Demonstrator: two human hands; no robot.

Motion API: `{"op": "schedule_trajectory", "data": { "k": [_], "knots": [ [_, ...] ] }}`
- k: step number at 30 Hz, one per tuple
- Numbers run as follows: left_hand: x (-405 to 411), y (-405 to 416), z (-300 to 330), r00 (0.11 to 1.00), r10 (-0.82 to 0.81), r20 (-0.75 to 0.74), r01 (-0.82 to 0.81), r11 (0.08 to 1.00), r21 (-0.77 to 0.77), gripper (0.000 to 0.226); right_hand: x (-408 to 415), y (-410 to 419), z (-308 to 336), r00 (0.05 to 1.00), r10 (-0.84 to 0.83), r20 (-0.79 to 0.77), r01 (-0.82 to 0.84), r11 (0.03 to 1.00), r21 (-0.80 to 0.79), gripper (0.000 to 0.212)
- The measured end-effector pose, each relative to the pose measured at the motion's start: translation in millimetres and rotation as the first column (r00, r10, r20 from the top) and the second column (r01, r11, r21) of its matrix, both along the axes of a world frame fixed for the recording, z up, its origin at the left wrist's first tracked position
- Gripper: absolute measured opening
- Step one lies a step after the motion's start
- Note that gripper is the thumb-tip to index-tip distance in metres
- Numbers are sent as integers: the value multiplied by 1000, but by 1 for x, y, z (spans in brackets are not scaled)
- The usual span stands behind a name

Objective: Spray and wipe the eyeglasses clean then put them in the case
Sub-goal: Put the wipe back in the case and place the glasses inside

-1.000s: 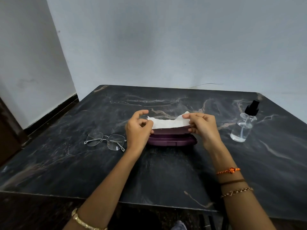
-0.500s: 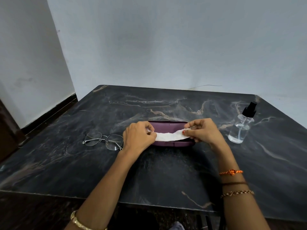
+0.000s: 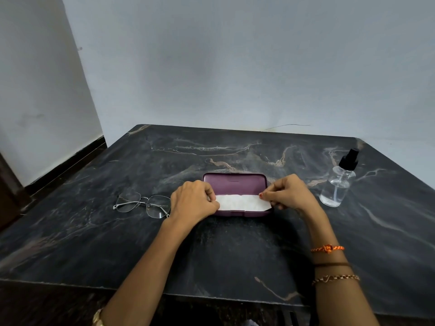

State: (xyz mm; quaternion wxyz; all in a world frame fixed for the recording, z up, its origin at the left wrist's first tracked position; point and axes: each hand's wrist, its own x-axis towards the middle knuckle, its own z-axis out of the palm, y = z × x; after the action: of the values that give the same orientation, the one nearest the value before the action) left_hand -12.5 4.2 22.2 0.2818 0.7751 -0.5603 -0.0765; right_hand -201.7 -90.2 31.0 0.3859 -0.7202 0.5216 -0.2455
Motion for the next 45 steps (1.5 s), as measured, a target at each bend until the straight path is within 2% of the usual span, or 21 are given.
{"op": "schedule_trajectory", "data": {
  "k": [4, 9, 13, 17, 20, 25, 31, 40, 45],
  "knots": [
    [0, 1, 1, 999, -32, -1, 32, 999, 8, 8, 0, -1, 0, 1000, 1, 18, -2, 998, 56, 14],
    [6, 0, -1, 997, -60, -50, 58, 997, -45, 17, 0, -1, 1, 1000, 10, -4, -10, 999, 54, 17],
    [9, -1, -3, 995, -38, -91, 32, 997, -65, 19, 2, 0, 1, 998, 29, -55, -27, 999, 29, 20],
    [11, -3, -6, 991, -23, -129, 15, 998, -65, 15, 3, 0, 1, 992, 56, -116, -54, 998, 19, 30],
    [11, -3, -7, 992, -8, -125, -4, 996, -92, 16, 2, 0, 1, 993, 35, -113, -33, 999, 14, 34],
    [11, -5, -9, 996, 1, -84, -5, 999, -54, 30, 1, -2, -3, 996, -13, -93, 13, 1000, -2, 28],
    [11, -6, -9, 989, 23, -148, -28, 999, -37, 29, 3, 0, -3, 985, -91, -144, 93, 996, 3, 51],
    [11, -6, -8, 985, -1, -170, -3, 1000, -26, 22, 6, 0, -4, 971, -109, -215, 106, 994, -26, 38],
    [12, -8, -10, 983, 6, -186, -11, 1000, -26, 33, 8, 0, -7, 960, -132, -246, 117, 990, -73, 34]
  ]
}}
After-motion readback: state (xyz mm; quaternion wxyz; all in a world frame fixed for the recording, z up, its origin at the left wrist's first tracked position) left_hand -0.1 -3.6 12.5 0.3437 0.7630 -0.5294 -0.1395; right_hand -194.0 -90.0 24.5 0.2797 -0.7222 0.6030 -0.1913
